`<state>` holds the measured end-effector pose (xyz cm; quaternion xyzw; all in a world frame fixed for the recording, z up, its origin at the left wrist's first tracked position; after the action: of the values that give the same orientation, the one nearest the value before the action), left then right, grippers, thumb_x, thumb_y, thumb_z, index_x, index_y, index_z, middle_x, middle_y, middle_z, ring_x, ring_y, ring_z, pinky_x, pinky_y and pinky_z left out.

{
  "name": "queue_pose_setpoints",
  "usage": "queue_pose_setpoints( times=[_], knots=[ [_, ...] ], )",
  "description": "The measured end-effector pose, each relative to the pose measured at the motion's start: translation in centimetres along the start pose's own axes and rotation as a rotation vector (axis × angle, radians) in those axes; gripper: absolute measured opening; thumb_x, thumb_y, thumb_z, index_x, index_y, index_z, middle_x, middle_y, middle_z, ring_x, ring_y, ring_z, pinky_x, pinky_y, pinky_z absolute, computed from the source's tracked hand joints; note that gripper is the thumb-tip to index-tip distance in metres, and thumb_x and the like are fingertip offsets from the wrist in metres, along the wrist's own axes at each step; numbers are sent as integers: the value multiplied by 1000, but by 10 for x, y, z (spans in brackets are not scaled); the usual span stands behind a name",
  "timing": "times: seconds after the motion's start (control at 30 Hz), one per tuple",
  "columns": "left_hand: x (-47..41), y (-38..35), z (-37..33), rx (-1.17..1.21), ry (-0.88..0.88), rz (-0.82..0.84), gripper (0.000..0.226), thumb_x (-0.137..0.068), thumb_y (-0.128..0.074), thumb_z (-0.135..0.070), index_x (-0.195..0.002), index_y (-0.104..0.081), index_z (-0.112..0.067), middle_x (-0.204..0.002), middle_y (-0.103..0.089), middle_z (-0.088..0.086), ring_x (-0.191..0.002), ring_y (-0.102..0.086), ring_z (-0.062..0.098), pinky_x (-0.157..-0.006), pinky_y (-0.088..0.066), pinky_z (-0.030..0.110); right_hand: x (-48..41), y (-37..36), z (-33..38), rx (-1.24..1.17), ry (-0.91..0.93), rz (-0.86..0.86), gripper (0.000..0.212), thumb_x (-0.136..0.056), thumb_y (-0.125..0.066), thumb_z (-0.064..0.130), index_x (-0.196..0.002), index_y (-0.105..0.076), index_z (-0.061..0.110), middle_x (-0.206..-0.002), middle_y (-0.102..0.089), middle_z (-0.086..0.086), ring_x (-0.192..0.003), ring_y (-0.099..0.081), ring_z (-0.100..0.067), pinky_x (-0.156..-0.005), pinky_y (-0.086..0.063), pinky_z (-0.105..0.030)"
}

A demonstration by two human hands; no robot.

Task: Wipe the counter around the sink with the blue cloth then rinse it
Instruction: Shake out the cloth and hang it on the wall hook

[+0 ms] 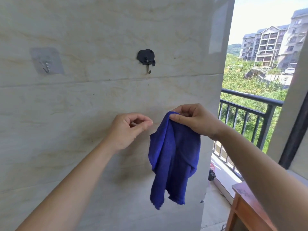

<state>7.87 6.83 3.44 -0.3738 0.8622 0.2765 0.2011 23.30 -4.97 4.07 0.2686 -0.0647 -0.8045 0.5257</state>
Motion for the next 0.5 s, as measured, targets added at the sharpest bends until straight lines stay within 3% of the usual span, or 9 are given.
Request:
queue_pose_setpoints(
  times=[0.03,0.1,0.17,0.3,0.4,0.5],
  knots=[
    [-1,0,-2,37,11,7,11,-81,-82,-22,-90,-76,-25,-81,-73,-9,-73,-60,8,-73,-50,25,0,1,1,6,-1,1,14,-94,-69,29,-99,-75,17,-92,-77,-11,-77,-69,-12,-70,-56,-24],
    [-2,-14,-3,69,74,107,39,-74,-87,-29,-109,-72,-24,-98,-76,-5,-85,-65,8,-82,-54,22,-1,-2,6,42,17,17,14,-94,-70,29,-99,-75,17,-90,-76,-12,-76,-68,-13,-69,-56,-24],
    [0,-29,-2,22,116,194,41,-77,-86,-21,-115,-71,-20,-101,-76,3,-82,-65,8,-80,-52,21,-3,-9,13,72,40,40,14,-93,-71,28,-99,-76,17,-87,-77,-11,-74,-68,-14,-67,-56,-25],
    [-3,-10,-3,-73,67,94,12,-83,-79,-12,-91,-81,-21,-83,-77,6,-66,-55,9,-71,-45,25,-1,0,15,215,26,86,17,-86,-76,38,-91,-77,21,-82,-76,-7,-70,-65,-8,-64,-51,-21],
    [-9,17,-3,-97,62,26,9,-81,-82,-15,-86,-79,-22,-73,-73,-8,-60,-51,4,-71,-44,25,5,19,9,319,-24,140,32,-76,-76,50,-89,-78,21,-84,-78,0,-74,-66,-6,-73,-54,-26],
    [-10,19,-10,-78,63,54,18,-77,-77,-29,-89,-75,-16,-77,-70,-5,-65,-52,8,-71,-45,24,2,29,19,275,30,119,33,-77,-75,42,-93,-76,14,-86,-77,2,-78,-65,-8,-78,-52,-28]
  ],
)
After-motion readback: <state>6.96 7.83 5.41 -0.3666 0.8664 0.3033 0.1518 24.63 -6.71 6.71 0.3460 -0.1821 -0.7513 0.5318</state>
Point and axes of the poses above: each hand's wrist, its own x-axis away from the middle knuckle, its own y-axis out of the back of the hand, z = x × y, the point moved 10 cm from there along -x, towards the middle knuckle
